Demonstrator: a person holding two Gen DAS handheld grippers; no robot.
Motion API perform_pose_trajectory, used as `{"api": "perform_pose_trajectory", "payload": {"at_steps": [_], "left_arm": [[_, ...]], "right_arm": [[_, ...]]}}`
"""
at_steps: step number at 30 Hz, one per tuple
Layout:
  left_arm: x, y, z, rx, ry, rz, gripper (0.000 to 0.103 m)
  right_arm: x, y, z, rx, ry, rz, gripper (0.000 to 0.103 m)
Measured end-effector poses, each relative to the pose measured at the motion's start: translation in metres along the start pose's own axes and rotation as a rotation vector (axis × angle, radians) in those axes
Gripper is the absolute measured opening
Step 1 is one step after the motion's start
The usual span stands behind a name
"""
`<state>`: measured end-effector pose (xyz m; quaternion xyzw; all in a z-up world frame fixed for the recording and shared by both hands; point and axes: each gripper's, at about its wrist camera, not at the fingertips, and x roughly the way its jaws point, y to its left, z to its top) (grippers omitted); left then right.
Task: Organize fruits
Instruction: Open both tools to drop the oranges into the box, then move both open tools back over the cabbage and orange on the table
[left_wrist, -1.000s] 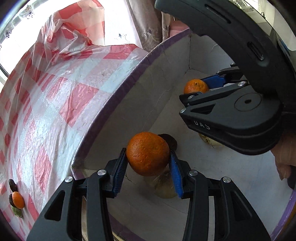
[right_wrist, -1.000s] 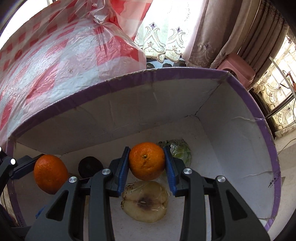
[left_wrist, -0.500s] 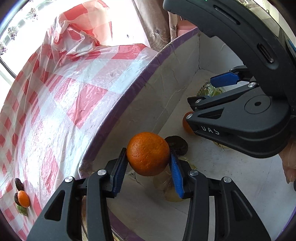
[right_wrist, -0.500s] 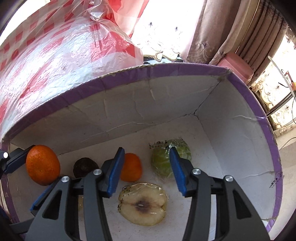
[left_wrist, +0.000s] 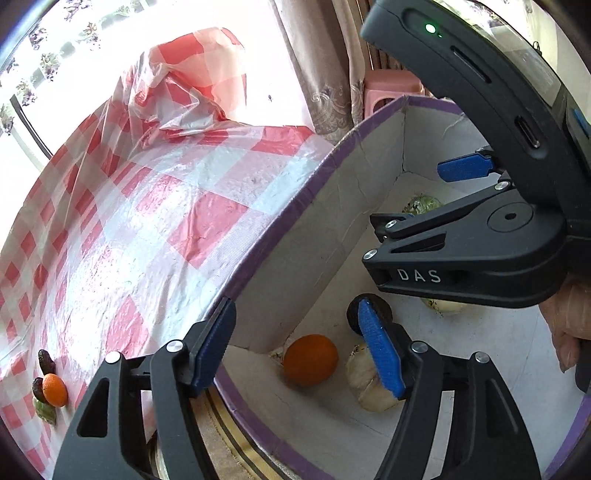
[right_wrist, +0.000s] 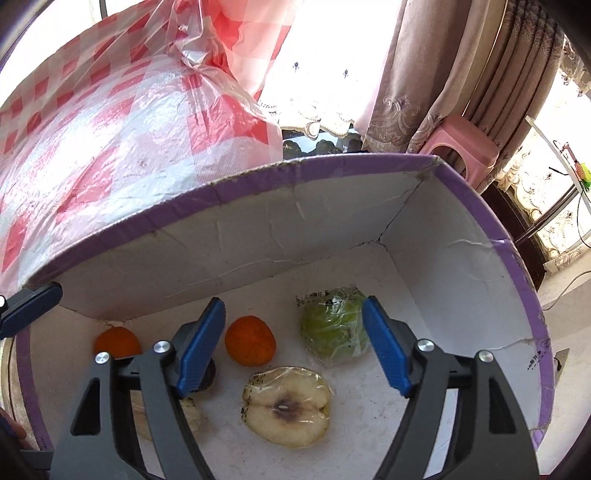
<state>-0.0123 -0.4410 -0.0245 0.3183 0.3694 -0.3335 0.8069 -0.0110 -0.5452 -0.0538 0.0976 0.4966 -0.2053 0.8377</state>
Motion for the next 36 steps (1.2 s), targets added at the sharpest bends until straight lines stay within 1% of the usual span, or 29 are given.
{"api": "perform_pose_trajectory", "payload": {"at_steps": [6, 8, 13, 18, 22, 25, 30, 36], "left_arm": [[-0.022, 0.016, -0.004, -0.051, -0.065, 0.0, 0.07], [-0.029, 0.024, -0.007, -0.069, -0.086, 0.013, 0.07], [-0.045, 0.048, -0.019, -0.146, -0.117, 0.015, 0.07], [-0.061, 0.075, -0.034, -0.213, -0.145, 0.03, 0.07], [-0.071, 0.101, -0.047, -0.265, -0.16, 0.056, 0.07], [-0.079, 0.124, -0.061, -0.322, -0.166, 0.073, 0.07], [-0.091, 0.163, -0.088, -0.41, -0.174, 0.114, 0.071], [-0.101, 0.21, -0.122, -0.522, -0.174, 0.148, 0.071]], "right_arm": [[-0.027, -0.002, -0.001, 0.047, -0.074, 0.02, 0.08], [-0.036, -0.002, 0.0, 0.061, -0.096, 0.026, 0.08], [-0.058, 0.006, 0.003, 0.056, -0.148, 0.041, 0.08], [-0.073, 0.036, 0.007, 0.014, -0.179, 0.065, 0.08], [-0.086, 0.067, 0.009, -0.008, -0.215, 0.145, 0.08], [-0.093, 0.094, 0.009, -0.024, -0.229, 0.178, 0.08], [-0.1, 0.14, 0.007, -0.066, -0.242, 0.226, 0.081], [-0.102, 0.193, 0.003, -0.127, -0.238, 0.278, 0.081]]}}
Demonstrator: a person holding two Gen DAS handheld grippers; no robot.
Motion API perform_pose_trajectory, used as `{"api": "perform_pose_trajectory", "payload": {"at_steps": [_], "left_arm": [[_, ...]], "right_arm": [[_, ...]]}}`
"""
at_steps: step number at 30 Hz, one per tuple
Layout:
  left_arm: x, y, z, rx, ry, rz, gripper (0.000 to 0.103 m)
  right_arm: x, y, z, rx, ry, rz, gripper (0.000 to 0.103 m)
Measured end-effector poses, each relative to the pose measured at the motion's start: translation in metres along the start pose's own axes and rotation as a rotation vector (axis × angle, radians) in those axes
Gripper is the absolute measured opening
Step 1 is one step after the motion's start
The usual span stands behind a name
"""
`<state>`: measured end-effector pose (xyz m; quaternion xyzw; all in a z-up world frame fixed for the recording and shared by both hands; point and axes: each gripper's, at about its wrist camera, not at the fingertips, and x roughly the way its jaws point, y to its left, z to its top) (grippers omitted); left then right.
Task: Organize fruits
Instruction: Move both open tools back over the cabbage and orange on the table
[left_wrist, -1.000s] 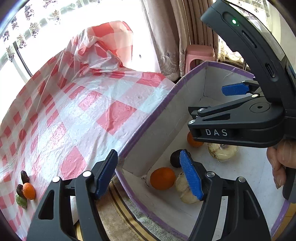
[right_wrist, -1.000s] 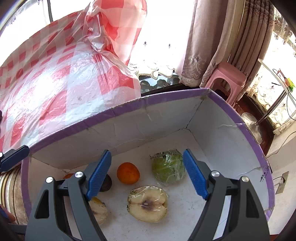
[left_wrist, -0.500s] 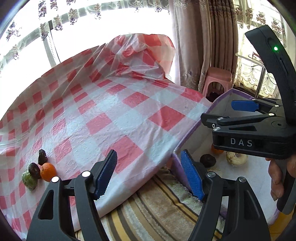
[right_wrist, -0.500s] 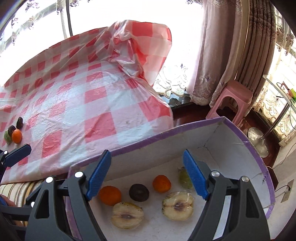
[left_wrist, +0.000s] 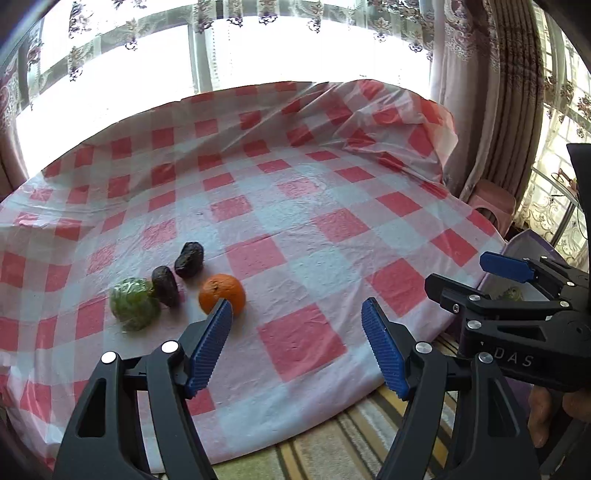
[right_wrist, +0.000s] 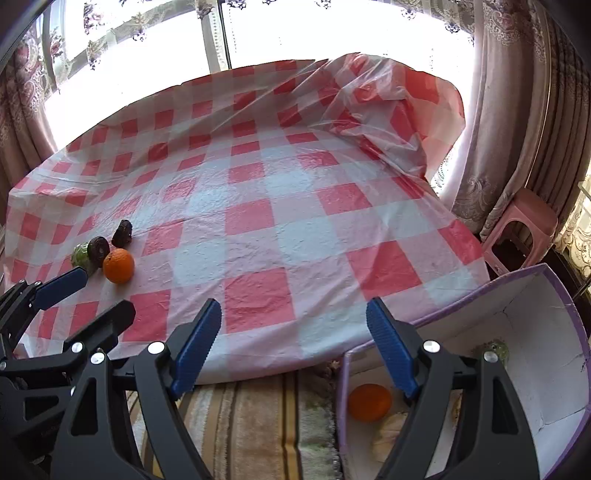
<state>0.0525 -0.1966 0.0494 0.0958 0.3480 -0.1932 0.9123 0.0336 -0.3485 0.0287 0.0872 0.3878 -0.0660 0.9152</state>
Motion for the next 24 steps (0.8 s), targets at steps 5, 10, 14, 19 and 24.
{"api": "perform_pose_trajectory", "payload": {"at_steps": [5, 10, 14, 19, 24], "left_arm": [[-0.003, 0.049, -0.008, -0.079, 0.002, 0.053, 0.071], [-0.001, 0.107, -0.02, -0.213, 0.042, 0.08, 0.071], [0.007, 0.135, -0.027, -0.27, 0.069, 0.099, 0.071], [0.019, 0.15, -0.03, -0.3, 0.099, 0.073, 0.071], [0.03, 0.154, -0.027, -0.285, 0.114, 0.068, 0.071]], "right_arm": [[0.01, 0.037, -0.001, -0.03, 0.005, 0.051, 0.081], [0.017, 0.072, 0.003, -0.074, 0.0, 0.101, 0.081], [0.025, 0.097, 0.005, -0.12, 0.003, 0.126, 0.081], [0.033, 0.125, 0.007, -0.192, 0.006, 0.138, 0.081], [0.045, 0.138, 0.01, -0.213, 0.022, 0.149, 0.081]]}}
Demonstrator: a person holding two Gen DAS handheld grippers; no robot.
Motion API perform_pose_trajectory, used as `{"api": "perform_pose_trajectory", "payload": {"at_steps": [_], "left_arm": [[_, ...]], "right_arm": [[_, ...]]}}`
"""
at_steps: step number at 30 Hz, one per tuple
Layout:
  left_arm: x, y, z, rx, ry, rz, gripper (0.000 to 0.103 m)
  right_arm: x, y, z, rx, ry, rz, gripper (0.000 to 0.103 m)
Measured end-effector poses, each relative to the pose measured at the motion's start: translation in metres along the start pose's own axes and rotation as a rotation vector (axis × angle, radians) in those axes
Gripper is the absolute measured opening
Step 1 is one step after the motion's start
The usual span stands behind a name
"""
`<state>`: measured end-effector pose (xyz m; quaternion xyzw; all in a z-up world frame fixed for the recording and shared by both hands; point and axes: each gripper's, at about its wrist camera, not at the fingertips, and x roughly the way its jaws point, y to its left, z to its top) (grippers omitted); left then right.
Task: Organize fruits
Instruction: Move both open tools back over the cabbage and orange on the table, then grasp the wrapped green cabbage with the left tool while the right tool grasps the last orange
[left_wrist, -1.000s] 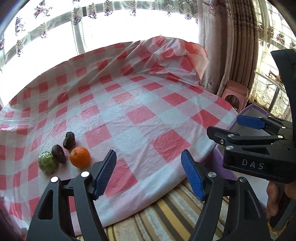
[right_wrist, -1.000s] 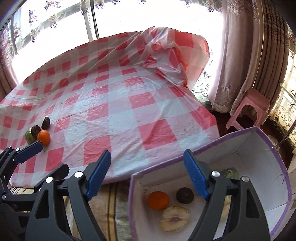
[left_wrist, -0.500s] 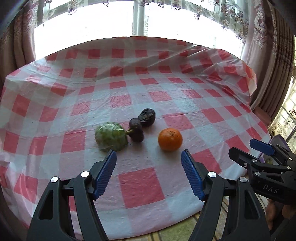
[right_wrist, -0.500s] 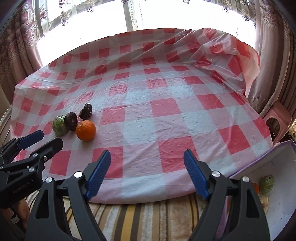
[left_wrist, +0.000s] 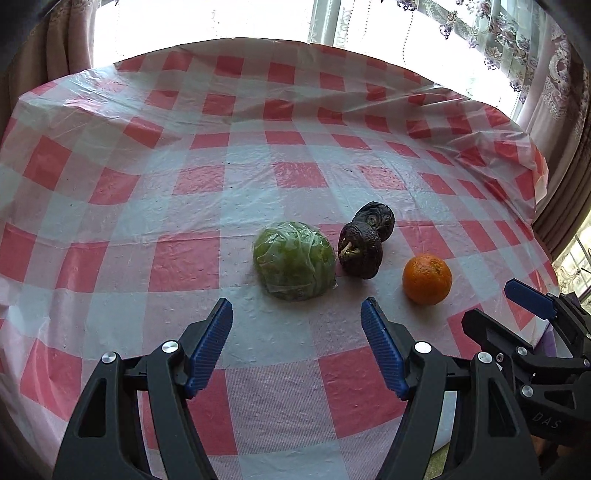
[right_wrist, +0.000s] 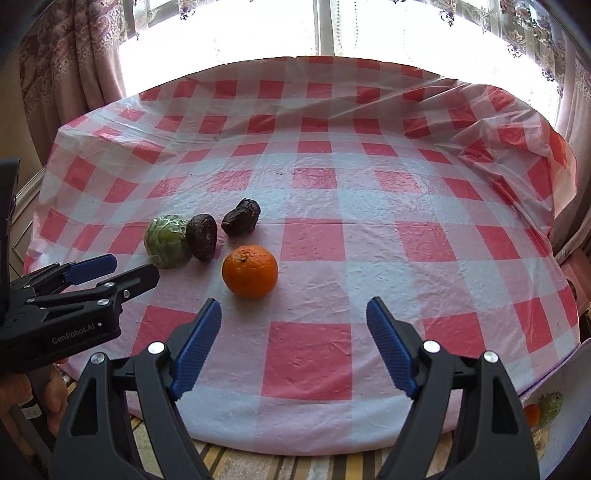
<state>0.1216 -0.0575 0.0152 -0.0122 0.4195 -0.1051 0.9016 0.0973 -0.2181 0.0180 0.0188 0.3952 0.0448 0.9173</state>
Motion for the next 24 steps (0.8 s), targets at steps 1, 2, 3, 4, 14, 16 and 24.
{"api": "perform_pose_trajectory", "payload": {"at_steps": [1, 2, 3, 4, 14, 16, 24], "left_arm": [[0.003, 0.0, 0.001, 0.005, 0.003, 0.004, 0.071], [0.005, 0.0, 0.002, 0.01, 0.005, 0.008, 0.071], [0.008, 0.0, 0.003, 0.015, 0.01, 0.009, 0.071], [0.01, 0.0, 0.005, 0.02, 0.012, 0.012, 0.071], [0.034, -0.001, 0.02, 0.072, 0.022, 0.041, 0.071], [0.038, 0.001, 0.022, 0.075, 0.022, 0.049, 0.071], [0.042, -0.001, 0.025, 0.097, 0.011, 0.034, 0.059]], "right_arm": [[0.003, 0.001, 0.001, -0.002, 0.004, 0.002, 0.081], [0.005, 0.003, 0.001, -0.004, 0.006, 0.004, 0.081], [0.007, 0.004, 0.002, -0.005, 0.008, 0.006, 0.081], [0.009, 0.005, 0.003, -0.005, 0.009, 0.007, 0.081], [0.026, 0.014, 0.011, -0.024, 0.011, 0.013, 0.081], [0.03, 0.016, 0.012, -0.029, 0.012, 0.012, 0.081], [0.038, 0.018, 0.017, -0.025, 0.014, 0.011, 0.081]]}}
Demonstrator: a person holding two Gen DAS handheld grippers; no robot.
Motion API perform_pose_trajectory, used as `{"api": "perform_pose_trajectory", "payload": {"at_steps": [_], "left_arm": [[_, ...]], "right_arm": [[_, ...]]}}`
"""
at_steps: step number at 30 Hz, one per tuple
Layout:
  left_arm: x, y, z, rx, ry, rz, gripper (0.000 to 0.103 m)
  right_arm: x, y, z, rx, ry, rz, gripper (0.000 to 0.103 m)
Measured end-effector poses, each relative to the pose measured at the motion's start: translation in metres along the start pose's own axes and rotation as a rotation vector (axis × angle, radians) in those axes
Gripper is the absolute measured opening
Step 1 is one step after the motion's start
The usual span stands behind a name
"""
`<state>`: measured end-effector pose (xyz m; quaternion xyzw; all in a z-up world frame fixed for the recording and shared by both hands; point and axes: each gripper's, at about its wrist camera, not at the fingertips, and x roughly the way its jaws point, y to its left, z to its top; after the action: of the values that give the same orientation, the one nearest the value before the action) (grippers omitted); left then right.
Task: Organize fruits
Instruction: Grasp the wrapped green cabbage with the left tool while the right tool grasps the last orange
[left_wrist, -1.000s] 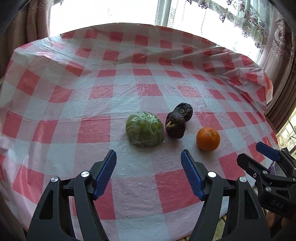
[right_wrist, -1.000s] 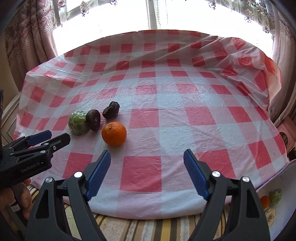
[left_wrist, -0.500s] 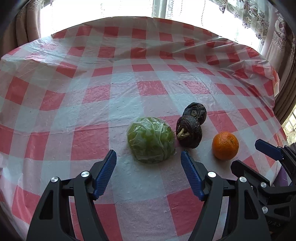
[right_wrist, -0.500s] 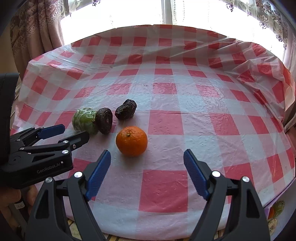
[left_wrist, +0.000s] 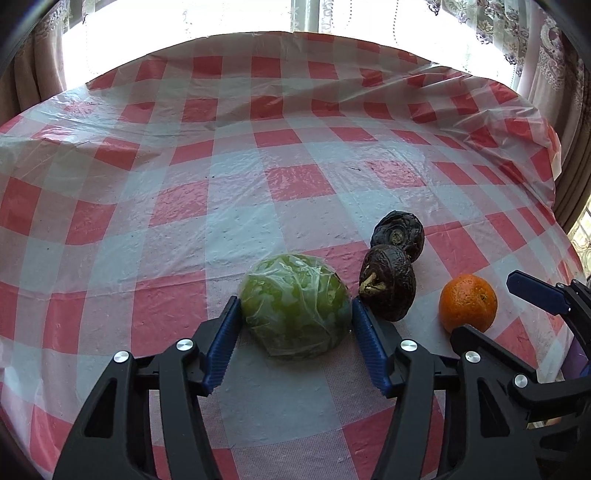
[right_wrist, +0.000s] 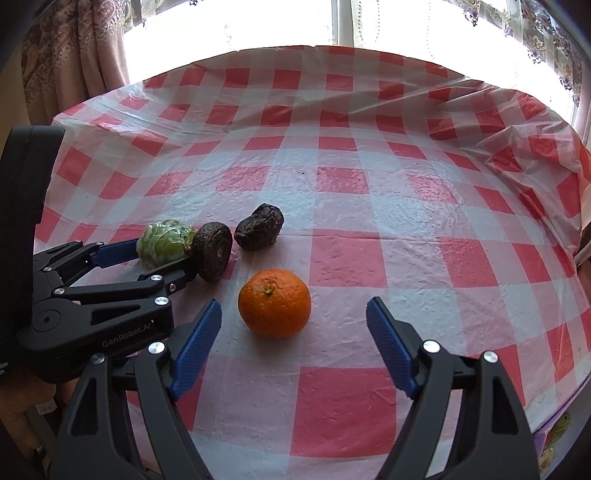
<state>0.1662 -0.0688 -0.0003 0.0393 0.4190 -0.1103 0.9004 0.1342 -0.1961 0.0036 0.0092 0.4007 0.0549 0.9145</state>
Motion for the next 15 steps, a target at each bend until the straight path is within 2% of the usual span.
{"api": "perform_pose_trajectory", "payload": {"at_steps": [11, 15], "left_arm": [[-0.007, 0.018, -0.006, -0.09, -0.027, 0.02, 0.058], [-0.011, 0.022, -0.009, -0.106, -0.043, 0.04, 0.058]], "right_arm": [[0.01, 0.002, 0.005, 0.003, 0.006, 0.0, 0.08], [0.013, 0.004, 0.006, -0.002, 0.015, 0.005, 0.07]]}}
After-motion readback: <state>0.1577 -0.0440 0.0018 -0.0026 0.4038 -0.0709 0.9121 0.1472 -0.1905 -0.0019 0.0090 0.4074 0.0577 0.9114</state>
